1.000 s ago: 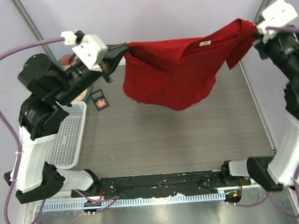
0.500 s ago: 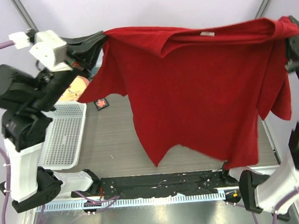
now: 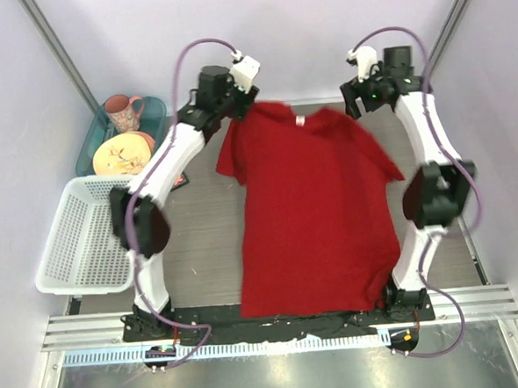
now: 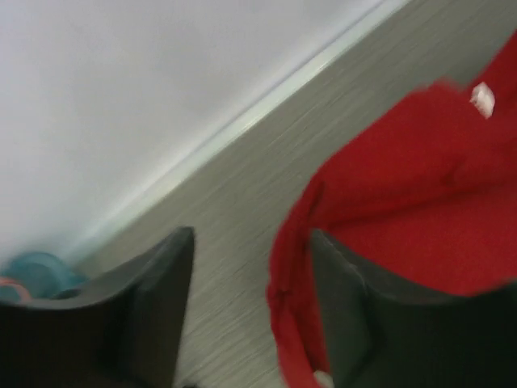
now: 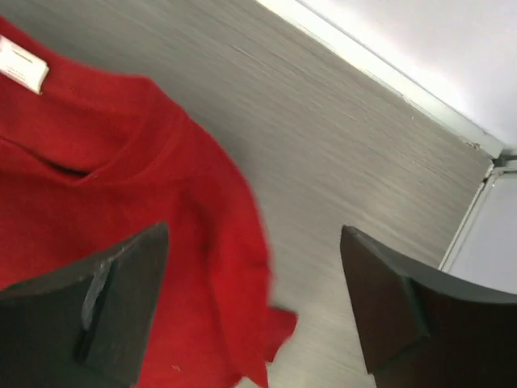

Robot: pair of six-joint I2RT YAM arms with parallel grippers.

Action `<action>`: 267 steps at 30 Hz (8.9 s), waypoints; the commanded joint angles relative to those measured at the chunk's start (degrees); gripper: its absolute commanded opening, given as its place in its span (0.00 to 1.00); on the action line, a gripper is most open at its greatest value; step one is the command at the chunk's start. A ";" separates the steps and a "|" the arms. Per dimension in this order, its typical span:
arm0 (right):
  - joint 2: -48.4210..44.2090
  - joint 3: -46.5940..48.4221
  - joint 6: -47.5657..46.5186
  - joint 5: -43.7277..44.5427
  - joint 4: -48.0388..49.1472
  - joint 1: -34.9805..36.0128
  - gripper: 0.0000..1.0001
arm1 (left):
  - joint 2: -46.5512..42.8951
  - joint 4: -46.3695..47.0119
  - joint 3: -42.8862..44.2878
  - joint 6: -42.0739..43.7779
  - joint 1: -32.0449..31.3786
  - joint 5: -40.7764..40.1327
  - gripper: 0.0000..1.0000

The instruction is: Pin the brooch onto the clothing

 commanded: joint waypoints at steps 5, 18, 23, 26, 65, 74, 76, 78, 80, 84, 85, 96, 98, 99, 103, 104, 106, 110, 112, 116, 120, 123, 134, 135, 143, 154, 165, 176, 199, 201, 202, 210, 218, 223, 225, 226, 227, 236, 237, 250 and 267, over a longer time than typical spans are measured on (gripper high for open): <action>23.71 38.61 1.64 12.81 -22.45 -3.23 0.95 | 21.76 -19.09 26.88 -4.86 5.42 -5.07 0.87; 5.50 -3.24 -7.23 5.34 -22.82 -10.25 0.76 | -1.10 -19.27 -10.21 -8.55 2.88 14.62 0.80; 10.59 -0.01 -8.38 4.82 -23.43 -11.32 0.74 | 0.30 -16.73 -14.10 -9.17 0.60 14.81 0.78; 15.77 5.34 -7.16 0.88 -25.88 -11.40 0.73 | 3.02 -16.19 -13.58 -9.96 0.33 14.80 0.77; 33.01 19.52 -0.30 -3.28 -27.21 -10.61 0.02 | 14.02 -14.08 -11.99 -12.95 0.24 15.33 0.72; 33.72 19.78 -0.39 -3.80 -28.79 -10.44 0.31 | 14.54 -14.43 -11.38 -13.13 0.33 15.51 0.72; 34.15 19.87 -0.47 -3.63 -28.88 -10.44 0.30 | 14.55 -14.35 -11.38 -13.04 0.33 15.42 0.72; 34.33 19.96 -0.73 -3.80 -29.40 -10.26 0.30 | 14.63 -14.35 -11.46 -13.22 0.33 15.33 0.72; 34.59 20.04 -1.08 -3.80 -29.67 -10.26 0.27 | 14.63 -14.35 -11.46 -13.04 0.33 15.24 0.72; 35.12 20.75 -1.44 -3.45 -30.90 -10.09 0.23 | 14.90 -14.26 -11.46 -13.30 0.42 15.07 0.72; 35.38 21.53 -1.44 -3.28 -31.16 -10.09 0.20 | 14.98 -14.26 -11.46 -13.39 0.33 15.16 0.72; 34.34 23.12 -1.44 -2.13 -30.47 -10.08 0.01 | 15.78 -14.34 -11.91 -14.01 0.42 15.25 0.66; 32.76 23.38 -0.91 -2.04 -29.41 -10.35 0.01 | 16.48 -14.61 -11.64 -14.18 0.42 14.72 0.60; 32.14 23.73 -0.65 -2.04 -28.54 -10.70 0.01 | 16.83 -14.78 -11.64 -14.45 0.42 13.85 0.54; 30.12 24.61 0.40 -1.43 -25.81 -11.40 0.01 | 19.29 -16.89 -10.24 -13.83 0.51 11.12 0.42; 30.11 24.96 0.58 -0.82 -25.37 -11.58 0.01 | 20.16 -18.72 -9.19 -13.75 0.59 10.77 0.40; 30.37 25.84 0.67 1.02 -23.70 -12.10 0.01 | 21.92 -19.96 -8.13 -13.92 1.03 10.85 0.34; 31.17 25.85 1.20 5.68 -19.40 -12.72 0.01 | 21.93 -19.88 -8.48 -14.09 1.21 10.85 0.31; 32.13 25.41 1.63 8.66 -16.59 -12.81 0.01 | 22.10 -20.23 -8.21 -14.18 1.21 10.68 0.30; 33.54 25.14 3.13 12.45 -11.14 -12.81 0.01 | 22.19 -20.58 -7.95 -14.36 1.21 9.53 0.28; 35.82 27.34 5.67 14.65 -7.36 -12.72 0.01 | 22.81 -21.11 -7.68 -14.36 1.21 8.92 0.26; 36.70 27.43 6.73 16.14 -3.33 -12.72 0.01 | 23.07 -20.94 -7.77 -14.54 1.21 8.92 0.26; 39.61 30.32 3.22 21.25 0.31 -10.17 0.11 | 22.19 -20.76 -8.39 -14.89 1.30 9.53 0.26; 38.82 32.16 3.13 20.38 -4.23 -10.61 0.23 | 22.11 -20.67 -8.74 -14.89 1.21 9.71 0.28; 31.78 32.17 -1.87 -6.07 -29.54 -18.87 0.77 | 22.10 -20.23 -8.48 -15.33 1.21 11.29 0.35; 38.37 33.06 -2.85 -11.28 -36.18 -23.88 0.59 | 21.14 -19.97 -8.83 -15.15 1.21 12.26 0.34; 38.90 24.19 1.55 -3.20 -25.37 -23.36 0.40 | 20.87 -19.79 -8.83 -15.41 1.21 12.35 0.34; 43.03 24.96 3.30 9.54 -16.94 -22.83 0.23 | 21.14 -19.97 -8.92 -15.15 1.30 11.20 0.32; 47.16 33.58 3.57 30.99 -4.02 -12.37 0.01 | 21.58 -20.32 -7.51 -16.12 1.47 11.38 0.21; 47.34 33.67 3.83 33.19 -3.31 -12.02 0.01 | 21.23 -20.15 -7.25 -16.12 2.00 11.47 0.20; 47.25 33.67 3.92 33.46 -3.13 -11.93 0.01 | 21.05 -19.97 -7.16 -17.51 2.35 11.73 0.19; 38.92 35.26 6.90 25.84 -7.61 -11.49 0.50 | 13.38 -7.39 -4.93 -17.61 2.62 16.04 0.48; 30.73 29.01 19.11 9.31 -7.61 -10.09 0.80 | 29.92 -11.10 18.41 -36.48 2.18 13.85 0.57; 33.01 28.57 32.65 3.33 -6.21 -8.16 0.79 | 34.13 -5.04 18.77 -45.81 2.17 13.23 0.50; 33.80 28.31 33.63 2.79 -6.03 -6.76 0.74 | 35.63 -5.12 19.47 -46.61 2.09 13.31 0.46; 34.24 27.35 33.63 3.05 -5.94 -6.22 0.73 | 36.07 -5.20 19.47 -47.05 2.17 13.14 0.45; 34.50 26.73 33.63 3.05 -5.77 -5.70 0.70 | 36.86 -5.20 19.04 -47.66 2.26 13.40 0.43; 35.82 17.32 38.72 2.09 -1.99 -4.55 0.53 | 37.48 -4.41 13.23 -55.57 7.62 13.57 0.30; 36.52 17.58 39.25 1.74 -1.99 -4.55 0.51 | 38.09 -4.50 13.15 -56.89 8.15 13.92 0.29; 46.27 25.48 41.81 2.26 0.82 -3.14 0.32 | 42.84 -4.85 16.38 -56.81 12.99 17.53 0.25; 16.89 19.03 2.67 -7.13 -25.59 -2.00 0.76 | 13.72 -16.25 5.44 -25.67 8.69 28.78 0.59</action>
